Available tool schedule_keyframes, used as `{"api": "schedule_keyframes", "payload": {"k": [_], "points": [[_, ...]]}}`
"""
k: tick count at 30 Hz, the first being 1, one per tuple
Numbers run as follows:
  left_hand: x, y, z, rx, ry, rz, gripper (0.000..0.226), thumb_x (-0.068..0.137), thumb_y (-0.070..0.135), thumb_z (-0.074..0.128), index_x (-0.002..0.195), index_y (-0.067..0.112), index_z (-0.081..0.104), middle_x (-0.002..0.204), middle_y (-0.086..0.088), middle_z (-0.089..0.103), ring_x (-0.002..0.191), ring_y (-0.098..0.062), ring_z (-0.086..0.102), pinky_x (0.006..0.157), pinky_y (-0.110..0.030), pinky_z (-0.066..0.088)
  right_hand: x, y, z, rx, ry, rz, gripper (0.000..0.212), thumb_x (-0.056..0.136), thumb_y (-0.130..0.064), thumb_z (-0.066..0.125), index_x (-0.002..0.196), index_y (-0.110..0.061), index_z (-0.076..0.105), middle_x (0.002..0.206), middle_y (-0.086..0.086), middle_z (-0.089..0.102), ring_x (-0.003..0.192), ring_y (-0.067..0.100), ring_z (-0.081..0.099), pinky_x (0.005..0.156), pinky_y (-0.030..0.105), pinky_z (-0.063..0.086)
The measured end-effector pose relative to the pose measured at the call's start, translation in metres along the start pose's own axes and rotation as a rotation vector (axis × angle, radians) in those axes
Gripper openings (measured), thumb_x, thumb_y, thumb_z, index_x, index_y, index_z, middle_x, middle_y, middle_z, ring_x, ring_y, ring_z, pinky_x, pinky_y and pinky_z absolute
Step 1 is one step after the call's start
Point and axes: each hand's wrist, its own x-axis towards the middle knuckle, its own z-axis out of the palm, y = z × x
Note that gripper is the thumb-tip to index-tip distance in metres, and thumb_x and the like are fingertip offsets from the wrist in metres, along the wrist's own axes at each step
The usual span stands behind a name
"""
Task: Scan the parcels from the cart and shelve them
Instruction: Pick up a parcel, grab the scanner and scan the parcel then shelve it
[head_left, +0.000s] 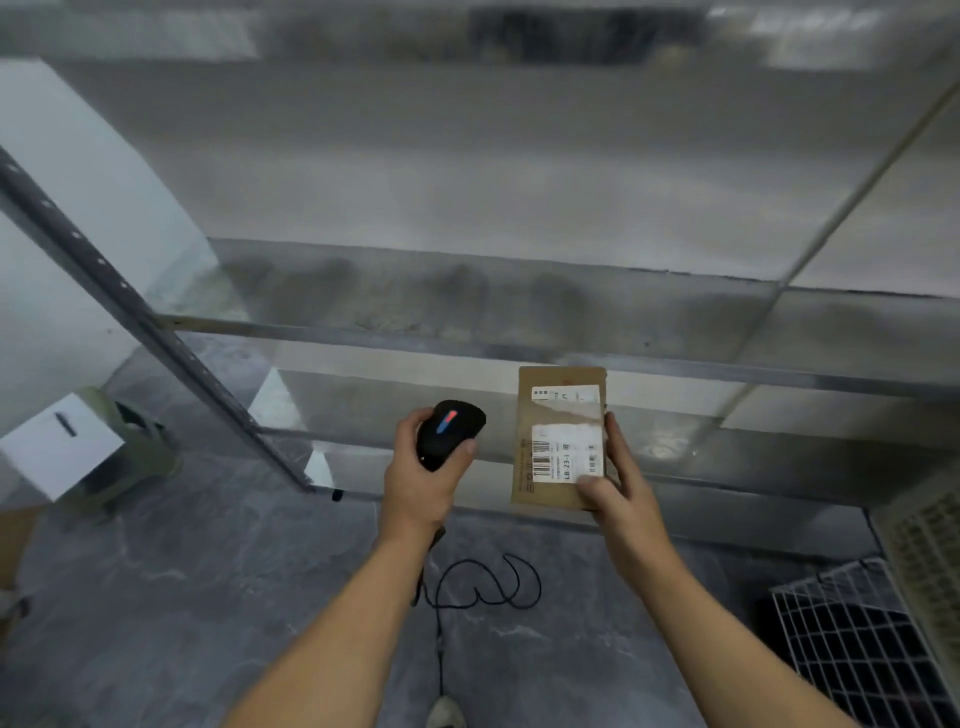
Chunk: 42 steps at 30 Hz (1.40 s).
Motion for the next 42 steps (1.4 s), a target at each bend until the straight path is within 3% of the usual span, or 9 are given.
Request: {"api": "schedule_keyframes", "payload": {"k": [4, 8, 10, 15, 18, 20, 27, 38, 42], "points": [[-0.024, 0.040, -0.006, -0.049, 0.029, 0.114, 0.048, 0.089, 0.022, 0.079, 0.127, 0.033, 0.052, 0.111, 0.016, 0.064, 0.092, 0.018, 0.061, 0.078, -0.004, 0.046, -0.013, -0.040, -0.008, -0.009, -0.021, -0.087, 0.077, 0.077, -0.022, 0.065, 0.131, -0.067, 0.035, 0.142, -0.015, 0.055, 0.124, 0.019, 0.061, 0.097, 0.039, 0.056], [-0.042, 0.081, -0.013, -0.135, 0.067, 0.218, 0.051, 0.075, 0.049, 0.075, 0.121, 0.044, 0.054, 0.115, 0.009, 0.067, 0.100, -0.017, 0.069, 0.090, -0.045, 0.059, -0.018, -0.077, -0.009, -0.042, -0.051, -0.189, 0.082, 0.071, -0.038, 0.073, 0.137, -0.064, 0.032, 0.140, -0.016, 0.055, 0.123, 0.017, 0.060, 0.092, 0.037, 0.058], [-0.047, 0.101, -0.018, -0.145, 0.065, 0.295, 0.049, 0.072, 0.052, 0.075, 0.117, 0.051, 0.055, 0.111, 0.007, 0.069, 0.094, -0.022, 0.070, 0.088, -0.052, 0.059, -0.019, -0.095, -0.011, -0.054, -0.066, -0.239, 0.089, 0.068, -0.044, 0.074, 0.143, -0.060, 0.029, 0.143, -0.010, 0.055, 0.124, 0.015, 0.060, 0.092, 0.037, 0.057], [-0.056, 0.149, -0.030, -0.142, 0.084, 0.470, 0.046, 0.068, 0.058, 0.072, 0.111, 0.059, 0.054, 0.102, 0.007, 0.071, 0.072, -0.026, 0.067, 0.072, -0.036, 0.060, -0.020, -0.142, -0.017, -0.095, -0.126, -0.344, 0.094, 0.071, -0.046, 0.075, 0.151, -0.054, 0.026, 0.146, -0.009, 0.053, 0.130, 0.012, 0.056, 0.102, 0.040, 0.053], [-0.065, 0.178, -0.036, -0.117, 0.070, 0.547, 0.047, 0.069, 0.060, 0.070, 0.112, 0.063, 0.052, 0.107, 0.020, 0.070, 0.082, -0.022, 0.070, 0.079, -0.044, 0.060, -0.020, -0.172, -0.021, -0.086, -0.103, -0.403, 0.096, 0.069, -0.044, 0.076, 0.150, -0.052, 0.025, 0.146, -0.009, 0.053, 0.127, 0.009, 0.057, 0.096, 0.032, 0.055], [-0.073, 0.194, -0.038, -0.089, 0.042, 0.593, 0.047, 0.069, 0.061, 0.069, 0.112, 0.064, 0.051, 0.107, 0.030, 0.067, 0.085, -0.016, 0.070, 0.081, -0.045, 0.060, -0.021, -0.190, -0.026, -0.105, -0.100, -0.445, 0.097, 0.070, -0.042, 0.076, 0.154, -0.047, 0.028, 0.148, -0.006, 0.052, 0.128, 0.011, 0.057, 0.098, 0.035, 0.055], [-0.089, 0.228, -0.048, -0.016, -0.069, 0.729, 0.053, 0.068, 0.057, 0.066, 0.118, 0.054, 0.049, 0.104, 0.022, 0.067, 0.084, -0.003, 0.066, 0.074, -0.015, 0.050, -0.020, -0.251, -0.040, -0.220, -0.157, -0.495, 0.092, 0.065, -0.042, 0.078, 0.148, -0.051, 0.038, 0.143, -0.002, 0.056, 0.125, 0.018, 0.060, 0.102, 0.044, 0.053], [-0.100, 0.251, -0.052, -0.005, -0.029, 0.808, 0.054, 0.065, 0.055, 0.065, 0.117, 0.050, 0.051, 0.108, 0.021, 0.065, 0.091, 0.002, 0.065, 0.074, -0.007, 0.046, -0.025, -0.317, -0.036, -0.422, -0.242, -0.542, 0.076, 0.073, -0.025, 0.073, 0.136, -0.055, 0.044, 0.142, -0.004, 0.054, 0.117, 0.012, 0.063, 0.096, 0.031, 0.055], [-0.101, 0.254, -0.050, 0.000, -0.002, 0.824, 0.054, 0.065, 0.055, 0.064, 0.117, 0.050, 0.051, 0.108, 0.022, 0.065, 0.090, 0.005, 0.065, 0.071, -0.006, 0.046, -0.028, -0.322, -0.032, -0.464, -0.272, -0.539, 0.071, 0.089, -0.018, 0.073, 0.141, -0.052, 0.037, 0.140, 0.002, 0.051, 0.113, 0.017, 0.064, 0.085, 0.030, 0.059]]}}
